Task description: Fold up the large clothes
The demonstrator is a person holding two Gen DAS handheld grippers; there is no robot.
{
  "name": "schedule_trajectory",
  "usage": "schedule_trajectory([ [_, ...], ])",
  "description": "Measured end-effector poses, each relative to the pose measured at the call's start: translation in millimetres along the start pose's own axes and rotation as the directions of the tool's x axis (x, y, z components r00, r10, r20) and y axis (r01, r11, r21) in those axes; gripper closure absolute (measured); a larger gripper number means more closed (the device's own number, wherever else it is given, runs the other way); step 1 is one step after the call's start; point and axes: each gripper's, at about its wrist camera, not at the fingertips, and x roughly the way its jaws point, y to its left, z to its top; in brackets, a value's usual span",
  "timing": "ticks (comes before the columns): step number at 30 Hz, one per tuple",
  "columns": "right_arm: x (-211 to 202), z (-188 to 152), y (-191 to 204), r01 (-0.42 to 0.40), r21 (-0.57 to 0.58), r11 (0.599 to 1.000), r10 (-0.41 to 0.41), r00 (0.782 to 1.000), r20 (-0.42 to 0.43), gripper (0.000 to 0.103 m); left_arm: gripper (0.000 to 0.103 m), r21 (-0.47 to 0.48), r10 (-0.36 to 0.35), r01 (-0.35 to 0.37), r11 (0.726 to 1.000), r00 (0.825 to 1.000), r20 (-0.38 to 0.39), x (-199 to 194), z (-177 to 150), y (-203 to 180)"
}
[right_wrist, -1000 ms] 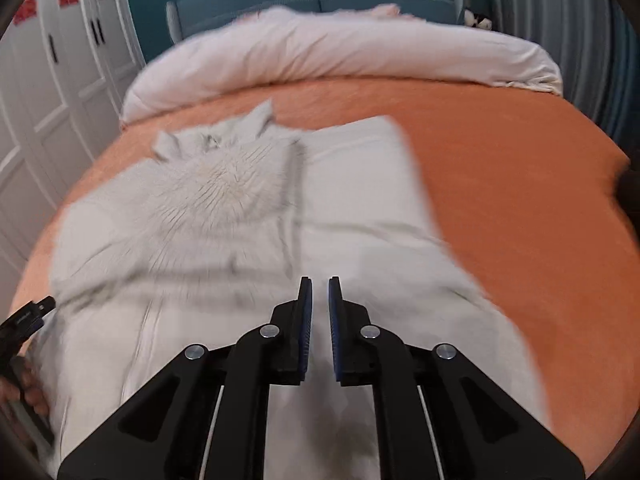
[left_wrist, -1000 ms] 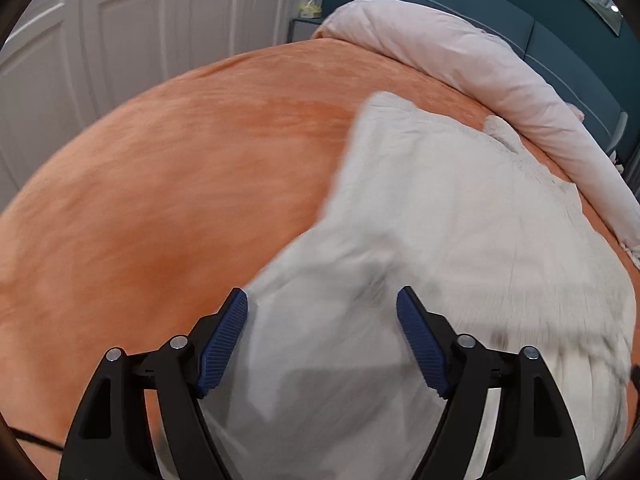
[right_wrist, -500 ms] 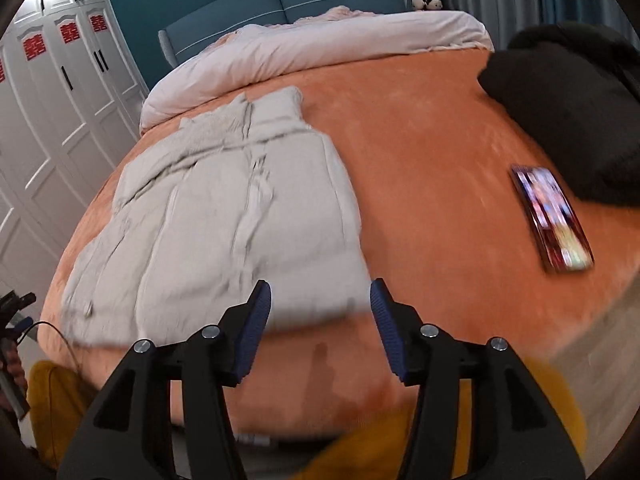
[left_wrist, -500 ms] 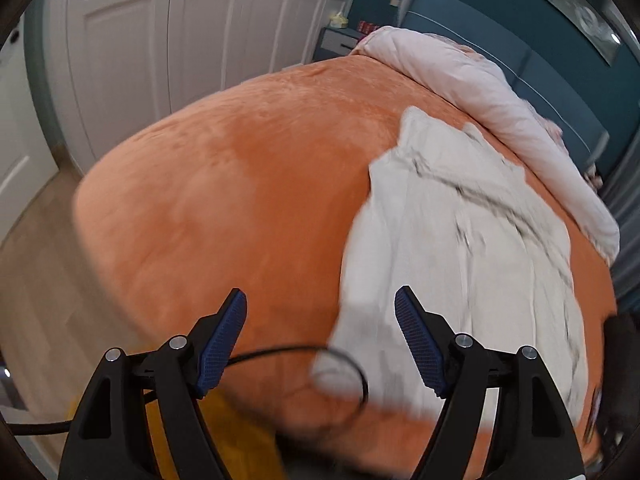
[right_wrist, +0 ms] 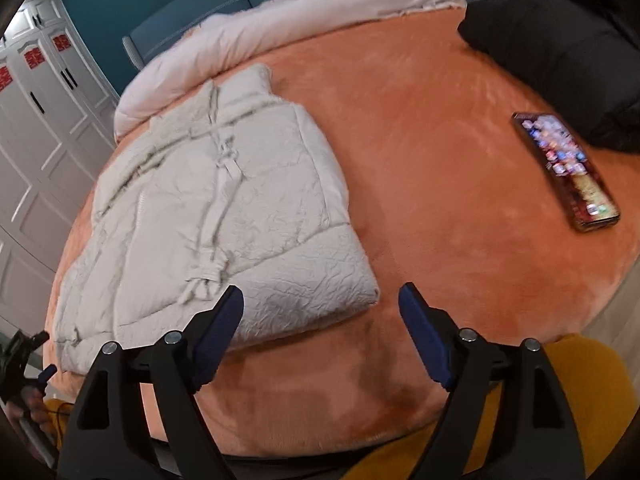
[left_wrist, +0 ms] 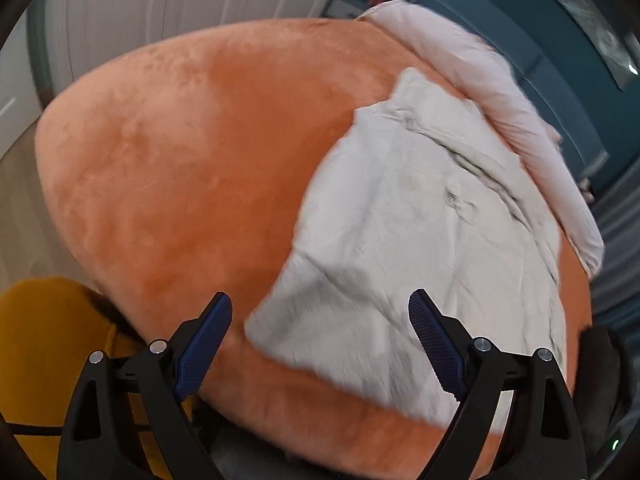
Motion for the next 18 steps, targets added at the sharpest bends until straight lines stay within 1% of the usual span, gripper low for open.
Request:
schedule_trajectory([
  [2,11.6,0.2,0.7,-0.010,0.005,1.000,0.011,1.000,-0.029,0.025,0.016,-0.012,-0.031,0.031,0.999,0.999,-0.011,13.3,5.6,-0.5],
  [3,17.6,0.8,0.3,-0.021,0.016,1.000,0.021,0.999,-0.043,0.024,0.016,-0.008,-0.017,0.016,1.000,1.000,-0.018,21.1,7.7,-1.9],
  [4,21.9,2.1,-0.1,-0.032,0.028,0.999,0.033,0.998,-0.052,0.023,0.016,0.000,-0.017,0.017,1.000,1.000,-0.022,26.9,7.9,-2.7],
  [6,29.8,4.3,-0.2,-0.049,0.049,0.998,0.052,0.997,-0.058,0.016,0.016,0.020,-0.003,0.004,1.000,0.999,-0.036,39.9,7.5,-6.9],
  [9,39.0,6.4,-0.1,-0.068,0.072,0.995,0.073,0.995,-0.072,0.016,0.016,0.064,0.002,-0.001,0.998,1.000,-0.010,40.5,5.7,-9.3],
  [10,40.7,6.8,0.7,-0.071,0.077,0.995,0.077,0.994,-0.072,0.016,0.018,0.078,-0.002,0.002,0.997,1.000,-0.006,42.0,6.1,-10.7],
  [11,41.5,7.4,1.7,-0.081,0.078,0.994,0.086,0.994,-0.070,0.023,0.020,0.085,-0.006,0.006,0.996,1.000,-0.005,42.7,6.3,-11.0],
  [12,41.3,8.1,2.0,-0.099,0.074,0.992,0.104,0.992,-0.071,0.041,0.036,0.092,-0.038,0.038,0.995,0.999,-0.008,41.0,6.1,-12.7],
  [13,40.6,8.5,3.9,-0.127,0.069,0.990,0.132,0.988,-0.075,0.050,0.052,0.099,-0.061,0.063,0.993,0.998,-0.021,39.6,5.7,-14.8],
  [14,38.2,8.7,7.8,-0.146,0.060,0.987,0.151,0.985,-0.078,0.067,0.058,0.105,-0.073,0.076,0.992,0.997,-0.031,38.0,6.2,-18.1],
  [15,29.8,9.4,15.2,-0.150,0.027,0.988,0.151,0.987,-0.062,0.080,0.074,0.118,-0.073,0.074,0.990,0.997,-0.020,30.2,5.7,-20.9],
  [16,21.1,10.8,21.9,-0.146,-0.002,0.989,0.145,0.989,-0.041,0.084,0.086,0.137,-0.077,0.077,0.988,0.997,-0.002,21.7,5.8,-24.3],
  [17,12.7,11.7,27.1,-0.151,-0.024,0.988,0.151,0.988,-0.023,0.087,0.090,0.159,-0.110,0.107,0.981,0.994,0.009,8.3,6.0,-26.9],
  [18,-0.9,13.4,32.2,-0.165,-0.048,0.985,0.165,0.986,0.006,0.088,0.092,0.170,-0.128,0.123,0.978,0.992,0.017,-0.1,6.0,-28.2],
])
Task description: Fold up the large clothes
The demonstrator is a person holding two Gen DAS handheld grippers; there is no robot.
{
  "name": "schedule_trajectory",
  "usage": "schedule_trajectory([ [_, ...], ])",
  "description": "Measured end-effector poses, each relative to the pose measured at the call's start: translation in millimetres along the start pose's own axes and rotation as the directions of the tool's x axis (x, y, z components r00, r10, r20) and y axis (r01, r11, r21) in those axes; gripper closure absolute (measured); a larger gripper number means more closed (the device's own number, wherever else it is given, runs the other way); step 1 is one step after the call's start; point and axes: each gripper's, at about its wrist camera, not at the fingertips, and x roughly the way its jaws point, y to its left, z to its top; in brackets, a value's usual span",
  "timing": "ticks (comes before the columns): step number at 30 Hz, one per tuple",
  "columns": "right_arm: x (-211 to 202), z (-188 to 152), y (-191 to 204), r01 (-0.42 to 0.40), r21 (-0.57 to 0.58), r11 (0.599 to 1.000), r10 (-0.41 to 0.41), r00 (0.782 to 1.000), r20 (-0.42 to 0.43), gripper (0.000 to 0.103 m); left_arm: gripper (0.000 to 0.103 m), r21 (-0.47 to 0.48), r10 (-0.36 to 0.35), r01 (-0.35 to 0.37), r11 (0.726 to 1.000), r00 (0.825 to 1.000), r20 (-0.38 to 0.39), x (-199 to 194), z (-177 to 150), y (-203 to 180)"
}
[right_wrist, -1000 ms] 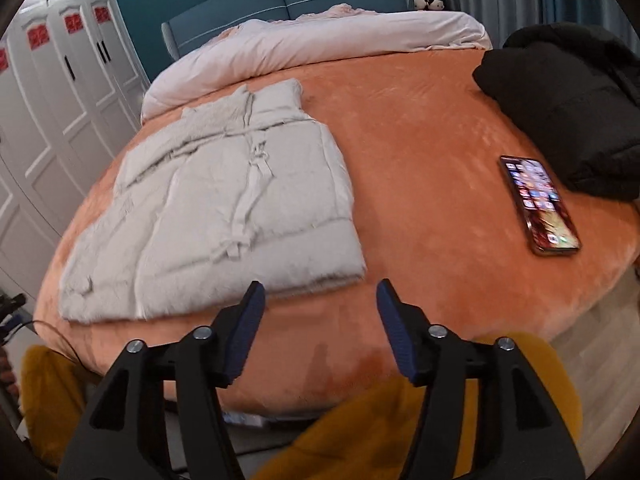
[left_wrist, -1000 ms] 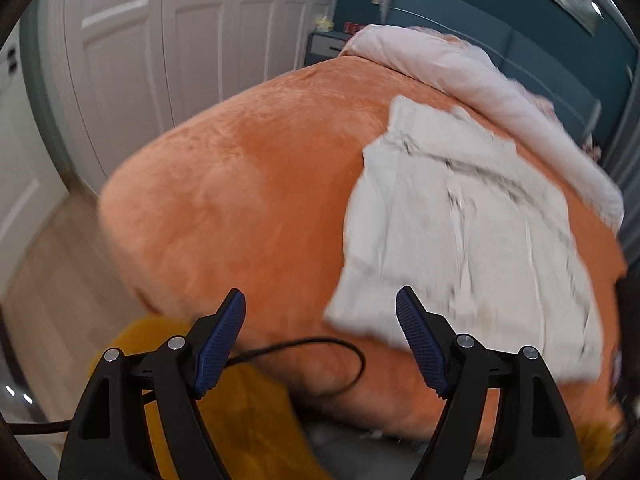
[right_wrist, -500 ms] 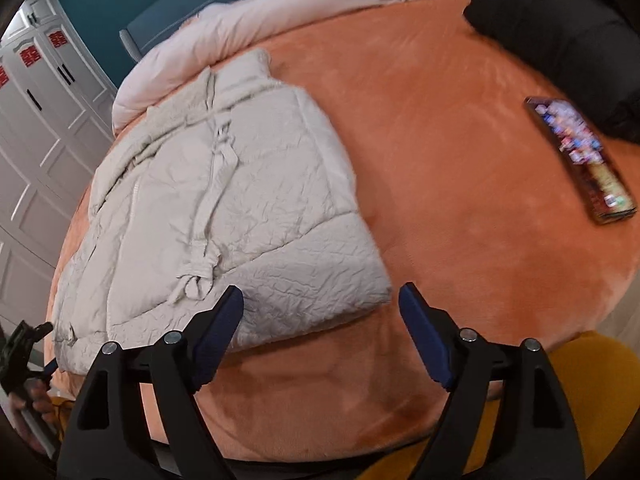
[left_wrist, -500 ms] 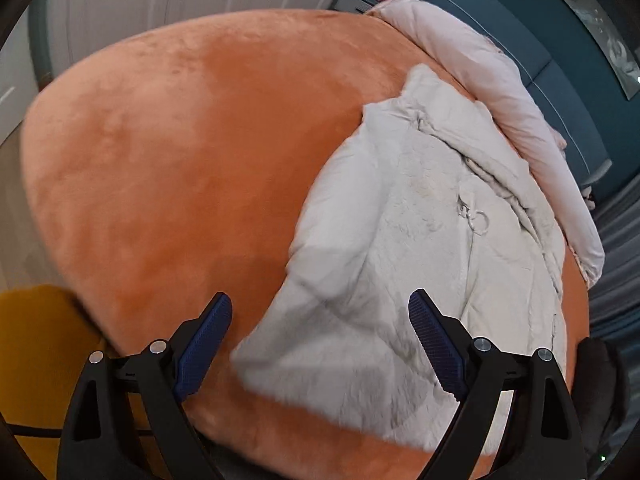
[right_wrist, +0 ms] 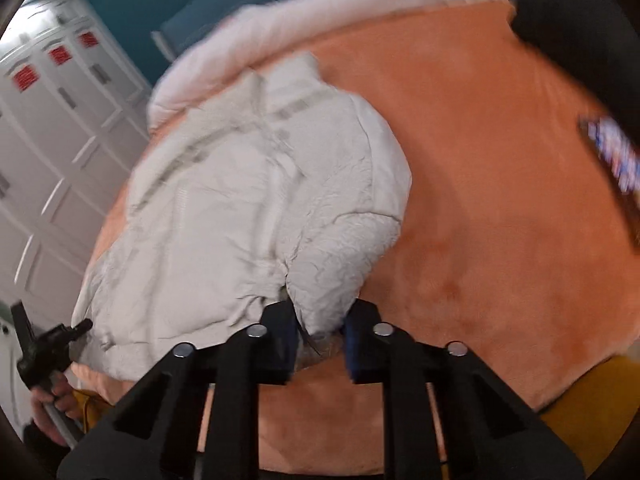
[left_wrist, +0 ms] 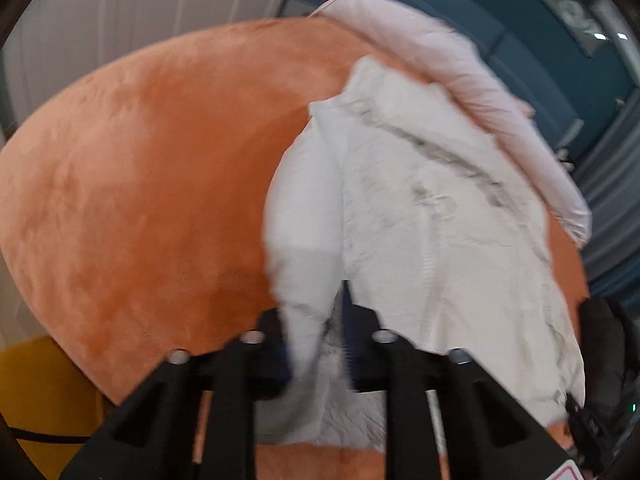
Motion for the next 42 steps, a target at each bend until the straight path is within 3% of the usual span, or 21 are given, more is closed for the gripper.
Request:
schedule_trajectory([
  [6,-74.7,-8.9,25.1,-0.039,-0.106,0.994,0.047,0.996,0.079,0.090,0.095,0.102,-0.098,0.094,0.990,0.994,0.037,-77.5,-13.0,-24.2],
  [10,-128.0,-38.8,30.0,-0.006,-0.217,0.976,0.020,0.998,0.067,0.090,0.096,0.141,-0.149,0.148,0.979,0.989,-0.003,-132.7,-43.0,-14.9],
  [15,-201.3,-83.0,34.7,-0.015,-0.311,0.950,0.027,0.999,0.034,0.090,0.096,0.113,-0.178,0.181,0.977,0.983,-0.038,-195.2,-72.6,10.0],
  [19,-229.6,-95.9,40.9,-0.009,-0.354,0.935,0.021,0.999,0.030,0.090,0.095,0.083,-0.157,0.155,0.984,0.987,0.018,-229.8,-73.1,15.0],
  [22,-231.3,-69.8,48.1,-0.021,-0.327,0.945,0.069,0.988,0.135,0.090,0.094,0.093,-0.174,0.165,0.982,0.979,0.103,-229.5,-52.9,-1.1],
  [26,-207.2,-9.1,53.3,-0.078,-0.246,0.966,0.152,0.943,0.298,0.089,0.089,0.111,-0.178,0.152,0.982,0.944,0.279,-204.9,-4.9,-28.5],
  [31,-143.8,62.4,67.5,-0.078,-0.201,0.976,0.154,0.904,0.398,0.089,0.087,0.122,-0.154,0.118,0.985,0.923,0.353,-138.8,62.2,-57.2],
  [35,-81.1,109.8,74.5,-0.062,-0.150,0.987,0.117,0.912,0.393,0.088,0.086,0.121,-0.088,0.047,0.992,0.929,0.360,-75.7,103.0,-72.2],
  [37,-51.4,124.6,73.8,-0.037,-0.129,0.991,0.084,0.918,0.388,0.084,0.084,0.106,-0.016,-0.019,0.994,0.944,0.329,-35.4,124.4,-77.6],
  [40,-20.2,140.1,67.6,-0.017,-0.088,0.996,0.050,0.921,0.386,0.072,0.083,0.046,0.078,-0.092,0.995,0.966,0.246,19.6,147.7,-70.1],
  [42,-15.1,146.1,61.7,-0.044,-0.046,0.998,0.059,0.909,0.412,0.059,0.080,-0.015,0.094,-0.093,0.996,0.980,0.175,38.3,156.4,-59.2],
])
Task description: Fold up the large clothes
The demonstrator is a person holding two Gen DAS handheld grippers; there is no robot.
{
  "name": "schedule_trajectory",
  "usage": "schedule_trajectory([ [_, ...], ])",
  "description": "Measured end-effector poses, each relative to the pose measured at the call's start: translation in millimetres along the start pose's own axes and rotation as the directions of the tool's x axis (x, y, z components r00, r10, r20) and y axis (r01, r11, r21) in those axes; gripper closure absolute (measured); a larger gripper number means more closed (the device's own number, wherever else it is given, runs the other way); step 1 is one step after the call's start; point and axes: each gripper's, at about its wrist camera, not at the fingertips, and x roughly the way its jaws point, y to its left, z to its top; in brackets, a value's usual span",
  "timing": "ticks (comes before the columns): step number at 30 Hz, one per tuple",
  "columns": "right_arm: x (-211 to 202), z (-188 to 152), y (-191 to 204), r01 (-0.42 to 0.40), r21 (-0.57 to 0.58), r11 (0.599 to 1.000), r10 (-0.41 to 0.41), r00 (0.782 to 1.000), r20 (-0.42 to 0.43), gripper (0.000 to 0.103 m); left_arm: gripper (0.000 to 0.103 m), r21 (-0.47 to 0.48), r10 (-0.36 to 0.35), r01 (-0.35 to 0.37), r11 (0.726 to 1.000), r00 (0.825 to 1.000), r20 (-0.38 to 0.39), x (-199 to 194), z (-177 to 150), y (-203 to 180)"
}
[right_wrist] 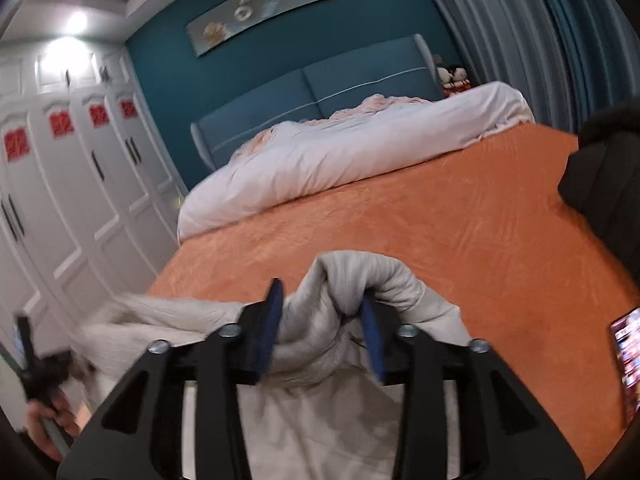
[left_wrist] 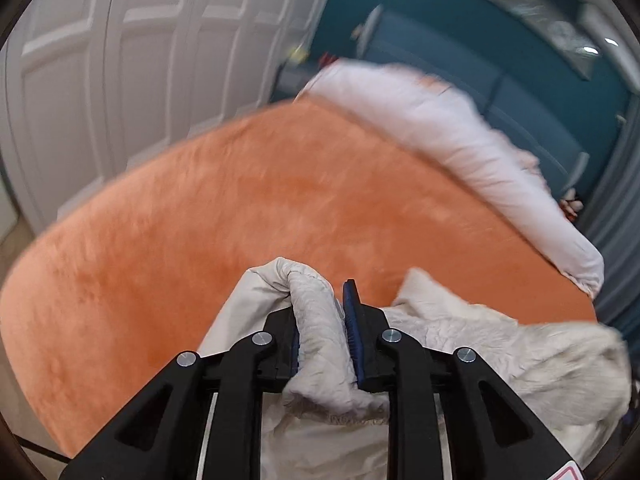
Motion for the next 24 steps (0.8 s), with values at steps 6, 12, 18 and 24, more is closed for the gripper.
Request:
schedule_trajectory([
  [6,-29.1,15.4,16.6,0.009,-0.087,0.996,0.005,0.988,0.157,0.037,0.073,-0.090,-0.092,0.098,0.991,0.994,0.066,-22.2,16.6,13.4],
  [12,-5.0,-24.8,43.4,-0.049,-0.245,0.968,0.032,0.997,-0.070,0.045,0.057,0.023,-0.119,0.118,0.993,0.992,0.042,-15.6,23.7,-1.7],
  [18,56.5,-100.9,17.3,0.081,-0.359,0.930,-0.195,0.936,-0.294,0.052,0.041,0.107,0.073,-0.088,0.990,0.988,0.138,-22.1,22.3,17.8],
  [24,6.0,-83.7,-12.4,0.153,-0.253,0.955,-0.212,0.950,-0.229,0.039,0.023,0.080,0.063,-0.073,0.994,0.990,0.123,-56.4,16.4,67.0],
])
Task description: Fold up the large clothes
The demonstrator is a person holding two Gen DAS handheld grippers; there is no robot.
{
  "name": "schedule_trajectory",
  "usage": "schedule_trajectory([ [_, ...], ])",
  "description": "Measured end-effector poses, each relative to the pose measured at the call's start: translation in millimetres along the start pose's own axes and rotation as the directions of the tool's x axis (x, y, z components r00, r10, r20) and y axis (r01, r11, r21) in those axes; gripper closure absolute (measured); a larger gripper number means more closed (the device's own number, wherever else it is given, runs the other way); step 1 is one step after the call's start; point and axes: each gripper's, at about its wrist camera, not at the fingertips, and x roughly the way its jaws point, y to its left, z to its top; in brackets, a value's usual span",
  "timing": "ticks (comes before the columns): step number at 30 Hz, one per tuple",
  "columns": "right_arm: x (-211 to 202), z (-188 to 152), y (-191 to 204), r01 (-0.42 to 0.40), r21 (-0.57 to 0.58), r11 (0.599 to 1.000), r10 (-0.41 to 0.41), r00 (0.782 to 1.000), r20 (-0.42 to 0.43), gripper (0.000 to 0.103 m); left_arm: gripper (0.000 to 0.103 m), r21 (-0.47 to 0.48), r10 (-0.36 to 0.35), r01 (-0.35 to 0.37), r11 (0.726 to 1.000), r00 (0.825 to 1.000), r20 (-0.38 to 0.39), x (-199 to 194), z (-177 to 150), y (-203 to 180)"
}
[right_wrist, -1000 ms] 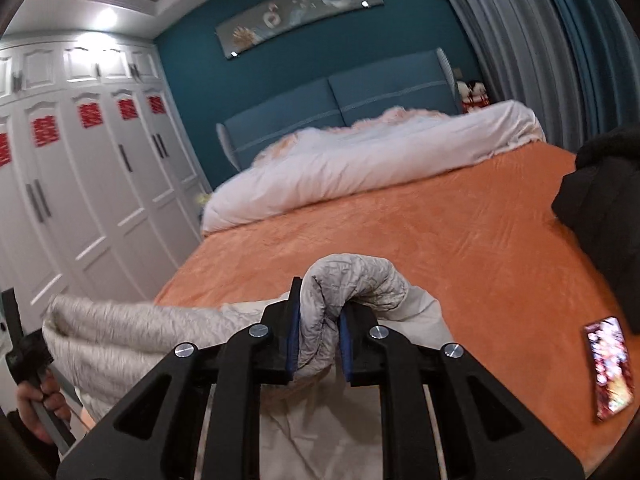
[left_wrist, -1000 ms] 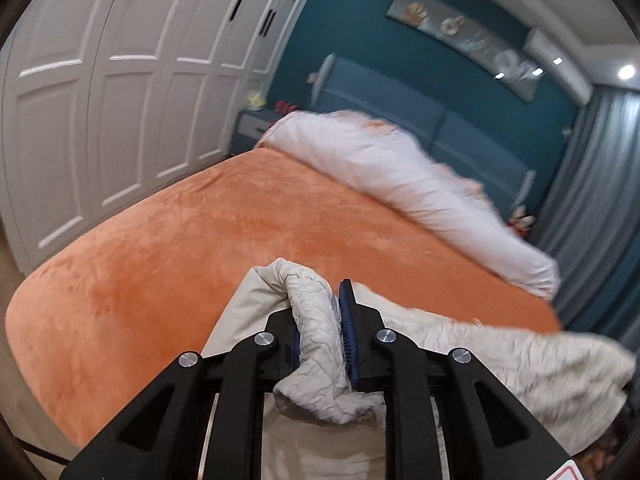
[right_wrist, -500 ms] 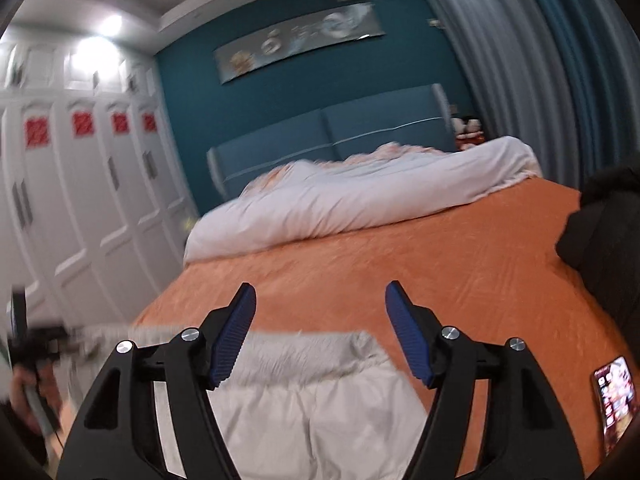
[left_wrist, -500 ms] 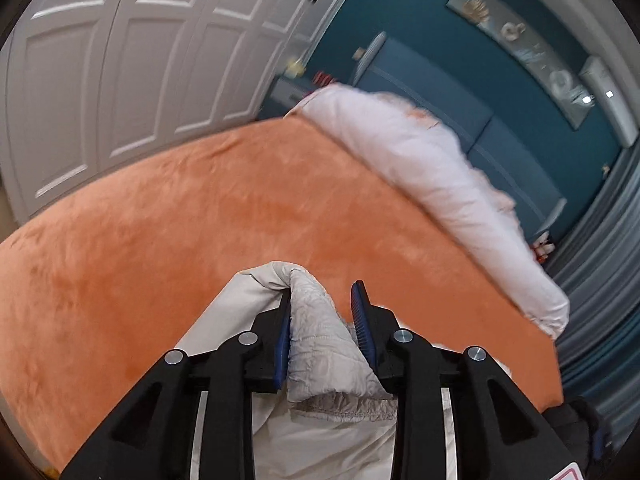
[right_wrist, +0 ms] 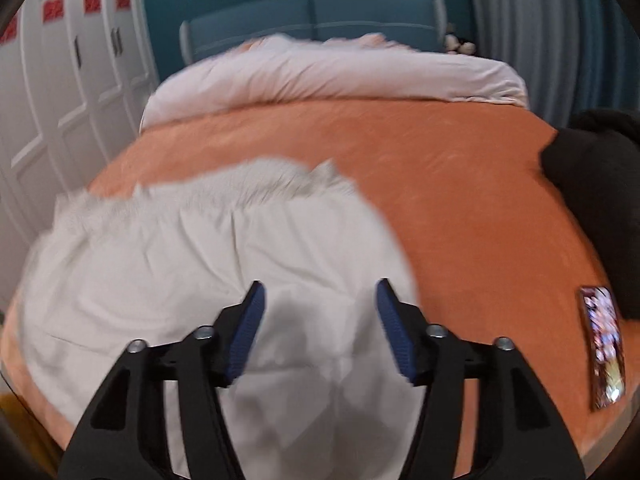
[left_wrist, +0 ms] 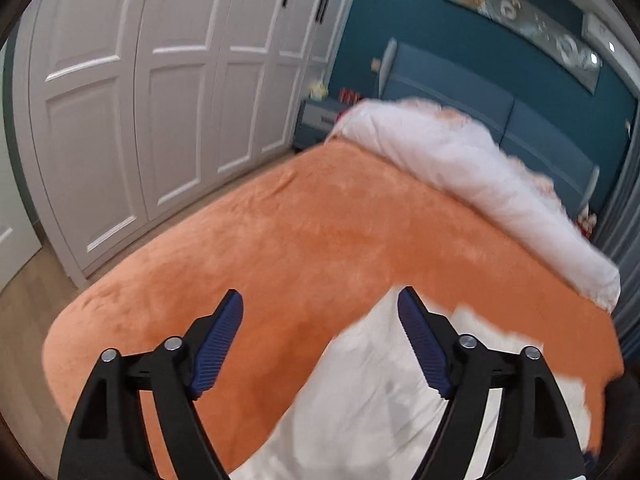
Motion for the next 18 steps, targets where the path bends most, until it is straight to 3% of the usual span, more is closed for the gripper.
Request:
schedule_trajectory([
  [5,-24.7,-28.5,-25.7,-0.031,0.078,0.996,0.037,0.996,-0.076,0.027,0.020,0.089,-0.011,0.029,0.996,0.981,-0.196,23.4,-79.4,15.2],
  [8,-20.4,-55.5,-34.9,-0.046,0.111,0.993,0.064,0.985,-0.163,0.025,0.020,-0.036,-0.070,0.062,0.997,0.942,-0.328,44.2,-117.8,39.9],
  [10,-8.0,-67.1,-39.2,-0.059,0.153,0.986,0.091,0.974,-0.210,0.025,0.023,-0.074,-0.091,0.070,0.995,0.933,-0.347,47.3,-128.8,45.4],
  [11,-5.3,-68.8,-39.1,-0.063,0.165,0.984,0.098,0.972,-0.214,0.029,0.028,-0.080,-0.099,0.074,0.994,0.923,-0.372,50.7,-133.3,45.7],
  [12,-1.3,-70.2,-40.4,-0.076,0.184,0.980,0.115,0.970,-0.213,0.054,0.044,-0.076,-0.106,0.083,0.994,0.920,-0.377,50.5,-134.7,43.1],
  [13,0.0,-67.3,-42.8,-0.072,0.201,0.977,0.115,0.971,-0.208,0.067,0.069,-0.065,-0.116,0.098,0.993,0.920,-0.373,47.9,-134.9,38.3],
  [14,-2.2,-64.8,-44.4,-0.071,0.221,0.973,0.116,0.974,-0.197,0.094,0.083,-0.037,-0.121,0.116,0.993,0.920,-0.373,42.8,-134.0,31.1],
  [15,-7.9,-60.0,-49.2,-0.090,0.249,0.964,0.137,0.975,-0.177,0.101,0.098,0.006,-0.118,0.129,0.992,0.923,-0.365,33.7,-132.5,22.3],
  [18,-42.4,-48.9,-56.7,-0.107,0.233,0.966,0.135,0.985,-0.105,0.103,0.101,0.076,-0.113,0.146,0.986,0.937,-0.329,2.9,-130.1,14.0],
])
